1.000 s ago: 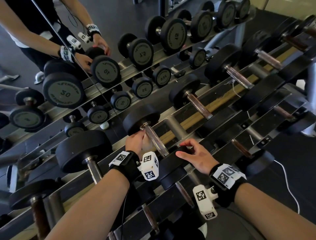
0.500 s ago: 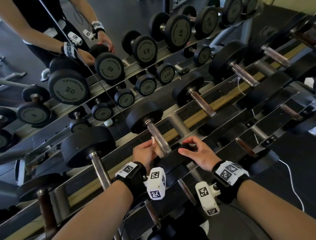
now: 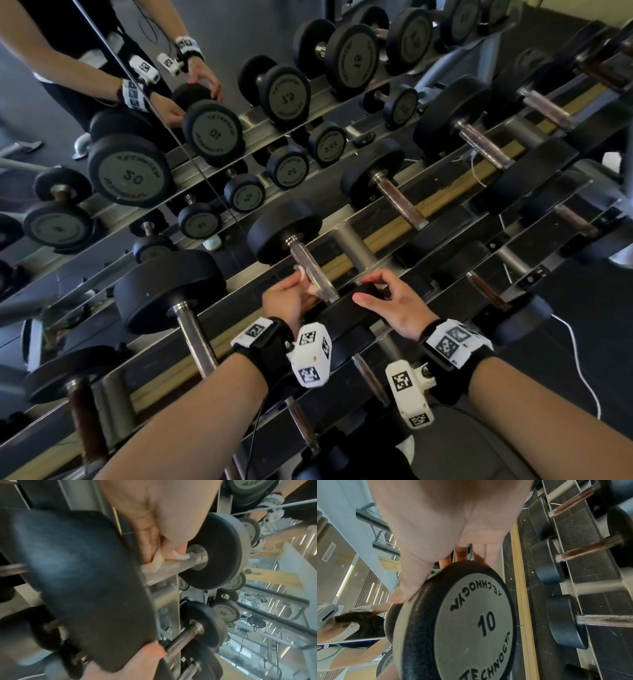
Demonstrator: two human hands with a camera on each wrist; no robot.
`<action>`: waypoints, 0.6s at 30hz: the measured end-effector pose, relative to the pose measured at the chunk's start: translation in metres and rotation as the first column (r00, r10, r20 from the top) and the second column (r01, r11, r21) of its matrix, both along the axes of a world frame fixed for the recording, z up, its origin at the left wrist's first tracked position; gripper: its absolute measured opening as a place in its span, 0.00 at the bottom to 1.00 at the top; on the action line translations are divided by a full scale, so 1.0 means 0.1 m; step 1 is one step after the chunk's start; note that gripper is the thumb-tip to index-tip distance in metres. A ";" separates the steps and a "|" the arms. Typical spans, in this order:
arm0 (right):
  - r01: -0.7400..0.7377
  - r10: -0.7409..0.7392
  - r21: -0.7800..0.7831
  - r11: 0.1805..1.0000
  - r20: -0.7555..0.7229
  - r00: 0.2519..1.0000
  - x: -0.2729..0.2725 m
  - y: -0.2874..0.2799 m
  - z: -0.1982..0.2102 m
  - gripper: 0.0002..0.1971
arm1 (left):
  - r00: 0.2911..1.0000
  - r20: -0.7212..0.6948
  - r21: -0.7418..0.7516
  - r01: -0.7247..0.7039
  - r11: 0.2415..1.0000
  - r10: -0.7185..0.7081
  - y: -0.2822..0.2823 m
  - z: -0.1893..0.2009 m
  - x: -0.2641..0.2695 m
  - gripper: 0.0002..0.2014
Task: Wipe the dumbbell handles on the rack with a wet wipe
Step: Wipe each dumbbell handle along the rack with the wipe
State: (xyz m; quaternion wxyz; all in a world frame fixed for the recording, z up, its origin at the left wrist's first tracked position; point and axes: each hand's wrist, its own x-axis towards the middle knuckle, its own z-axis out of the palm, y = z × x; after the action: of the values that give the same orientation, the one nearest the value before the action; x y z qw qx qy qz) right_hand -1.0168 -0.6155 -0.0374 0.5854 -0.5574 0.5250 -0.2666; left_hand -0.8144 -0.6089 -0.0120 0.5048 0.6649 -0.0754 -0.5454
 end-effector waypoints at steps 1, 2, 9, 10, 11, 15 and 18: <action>0.002 -0.002 0.001 1.000 0.007 1.000 0.00 0.00 0.00 0.34 | 1.000 0.002 0.010 0.010 1.000 -0.010 0.05 -0.02 -0.02 0.15; 0.003 -0.003 0.004 1.000 0.012 1.000 0.00 0.00 0.00 0.35 | 1.000 -0.006 0.015 0.025 1.000 -0.024 0.10 -0.04 -0.03 0.15; -0.016 0.015 -0.005 1.000 -0.015 1.000 -0.02 -0.01 0.00 0.29 | 0.994 0.101 -0.036 -0.032 0.999 0.035 -0.16 -0.01 0.19 0.16; -0.014 0.014 -0.003 1.000 -0.013 1.000 -0.02 -0.01 0.00 0.28 | 0.992 0.121 -0.044 -0.022 0.999 0.027 -0.20 -0.01 0.18 0.16; -0.011 0.011 -0.001 1.000 -0.010 1.000 -0.02 -0.01 -0.01 0.27 | 0.990 0.144 -0.049 -0.009 0.999 0.016 -0.22 -0.03 0.16 0.16; 0.000 0.000 0.004 1.000 0.001 1.000 -0.01 0.00 -0.02 0.30 | 0.972 0.222 -0.026 0.083 0.996 -0.075 -0.11 -0.08 0.06 0.16; 0.007 -0.007 -0.009 1.000 0.008 1.000 0.01 0.00 -0.02 0.32 | 0.930 0.255 0.045 0.261 0.964 -0.264 0.09 -0.04 0.02 0.15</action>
State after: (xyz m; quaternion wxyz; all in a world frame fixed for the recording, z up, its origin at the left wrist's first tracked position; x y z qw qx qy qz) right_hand -1.0162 -0.6159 -0.0395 0.5841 -0.5570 0.5233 -0.2733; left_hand -0.8120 -0.5996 -0.0162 0.4100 0.7167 -0.2260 -0.5168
